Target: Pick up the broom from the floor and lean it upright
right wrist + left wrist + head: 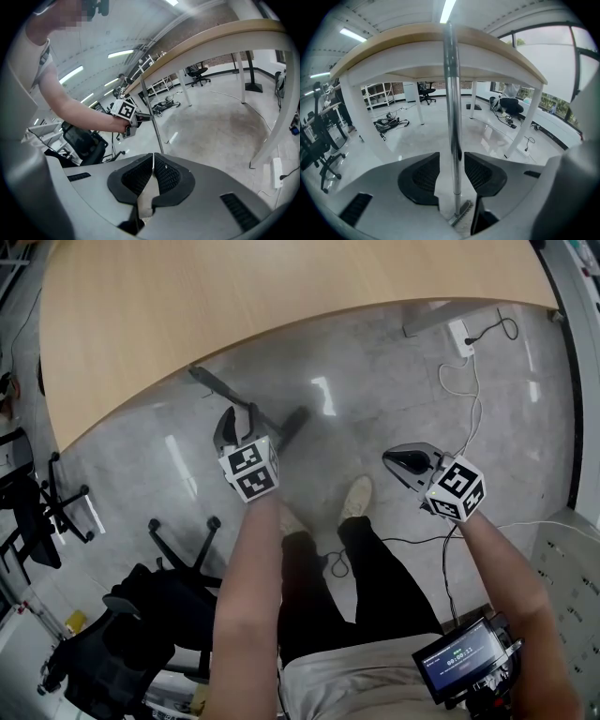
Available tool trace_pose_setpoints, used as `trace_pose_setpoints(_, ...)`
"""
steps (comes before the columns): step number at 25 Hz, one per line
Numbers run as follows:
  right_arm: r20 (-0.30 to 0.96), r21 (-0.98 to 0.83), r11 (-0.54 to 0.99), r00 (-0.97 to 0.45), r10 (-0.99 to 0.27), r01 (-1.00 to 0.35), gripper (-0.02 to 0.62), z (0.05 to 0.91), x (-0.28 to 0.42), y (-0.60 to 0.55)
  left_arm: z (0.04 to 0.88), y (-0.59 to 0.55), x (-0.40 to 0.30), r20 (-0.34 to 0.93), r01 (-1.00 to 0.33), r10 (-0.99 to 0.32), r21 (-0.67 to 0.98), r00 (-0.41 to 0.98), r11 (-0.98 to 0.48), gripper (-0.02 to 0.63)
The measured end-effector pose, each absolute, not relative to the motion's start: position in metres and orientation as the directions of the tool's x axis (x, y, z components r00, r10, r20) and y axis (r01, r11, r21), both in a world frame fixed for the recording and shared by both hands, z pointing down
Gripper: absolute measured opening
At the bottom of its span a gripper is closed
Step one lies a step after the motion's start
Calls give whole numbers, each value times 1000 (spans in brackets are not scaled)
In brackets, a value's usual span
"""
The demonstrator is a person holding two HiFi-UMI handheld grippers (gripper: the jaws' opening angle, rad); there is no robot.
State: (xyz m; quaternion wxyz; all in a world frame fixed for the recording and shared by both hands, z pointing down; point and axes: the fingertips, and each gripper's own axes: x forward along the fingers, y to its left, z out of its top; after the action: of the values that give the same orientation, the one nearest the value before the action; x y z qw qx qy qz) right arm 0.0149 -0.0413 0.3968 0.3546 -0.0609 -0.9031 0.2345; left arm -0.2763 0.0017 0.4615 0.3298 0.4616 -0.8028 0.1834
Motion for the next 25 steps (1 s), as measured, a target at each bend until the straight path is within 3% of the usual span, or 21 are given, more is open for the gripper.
trace_pose_setpoints(7,608,-447,892,-754,248,-68,23,395,15,-41,443,58,-258,718,-866,-619,46,-319,499,155)
trace_pose_setpoints(13,575,-469,880,-782,241,-74,23,373,15,-23,360,117,-212,642,-886,-710,102,-289,453,151)
trace_pose_setpoints(20,570,-502,850,-800,187,-159,23,350,39,-9,312,171,-155,659,-922,-736,169,-156,347,72)
trace_pose_setpoints(25,501,-585,784,-853,144,-210,23,317,45,-1,291,191,-144,633,-890,-765,275,-118,365,44)
